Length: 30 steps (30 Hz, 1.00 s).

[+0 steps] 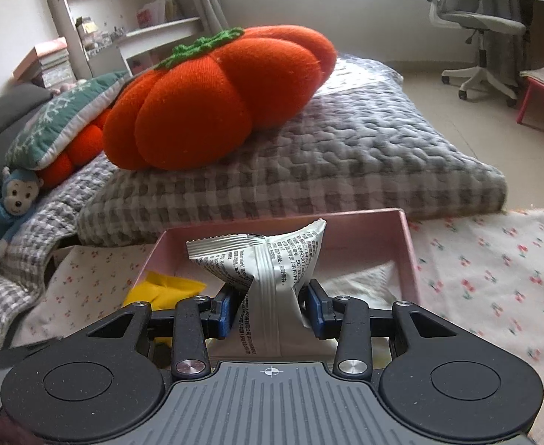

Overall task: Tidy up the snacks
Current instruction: 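Carry both packets over the pink box and open both grippers to drop them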

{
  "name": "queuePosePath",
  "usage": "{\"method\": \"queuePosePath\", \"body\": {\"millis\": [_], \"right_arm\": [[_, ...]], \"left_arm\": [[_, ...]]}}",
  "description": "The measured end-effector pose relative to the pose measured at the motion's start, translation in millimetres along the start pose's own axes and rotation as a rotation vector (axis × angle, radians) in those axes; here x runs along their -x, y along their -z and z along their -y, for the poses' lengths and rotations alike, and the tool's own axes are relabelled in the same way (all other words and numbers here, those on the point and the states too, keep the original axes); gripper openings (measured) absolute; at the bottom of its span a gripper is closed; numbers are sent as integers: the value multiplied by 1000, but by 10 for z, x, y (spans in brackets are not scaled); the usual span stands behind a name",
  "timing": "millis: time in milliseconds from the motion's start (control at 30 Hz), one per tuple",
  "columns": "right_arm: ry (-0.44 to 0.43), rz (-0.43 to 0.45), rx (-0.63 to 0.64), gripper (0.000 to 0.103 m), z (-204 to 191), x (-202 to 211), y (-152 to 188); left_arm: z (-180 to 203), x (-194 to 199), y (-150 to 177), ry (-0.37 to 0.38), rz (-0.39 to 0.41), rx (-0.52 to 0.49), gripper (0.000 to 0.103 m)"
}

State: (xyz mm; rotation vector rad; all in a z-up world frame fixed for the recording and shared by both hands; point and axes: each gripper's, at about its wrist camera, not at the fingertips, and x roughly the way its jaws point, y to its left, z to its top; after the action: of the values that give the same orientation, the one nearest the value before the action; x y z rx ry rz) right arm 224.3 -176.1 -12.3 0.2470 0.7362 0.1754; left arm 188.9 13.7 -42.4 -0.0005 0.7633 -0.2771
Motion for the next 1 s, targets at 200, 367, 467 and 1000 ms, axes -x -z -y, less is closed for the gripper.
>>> {"method": "queuePosePath", "body": {"millis": [200, 367, 467, 1000], "right_arm": [[25, -15, 40, 38, -135, -289, -87], [53, -22, 57, 39, -188, -424, -124], [63, -25, 60, 39, -206, -466, -158], [81, 29, 52, 78, -174, -86, -308]], "left_arm": [[-65, -11, 27, 31, 4, 16, 42], [-74, -24, 24, 39, 4, 20, 42], [-78, -13, 25, 40, 5, 15, 42], [98, 108, -37, 69, 23, -37, 79]]}}
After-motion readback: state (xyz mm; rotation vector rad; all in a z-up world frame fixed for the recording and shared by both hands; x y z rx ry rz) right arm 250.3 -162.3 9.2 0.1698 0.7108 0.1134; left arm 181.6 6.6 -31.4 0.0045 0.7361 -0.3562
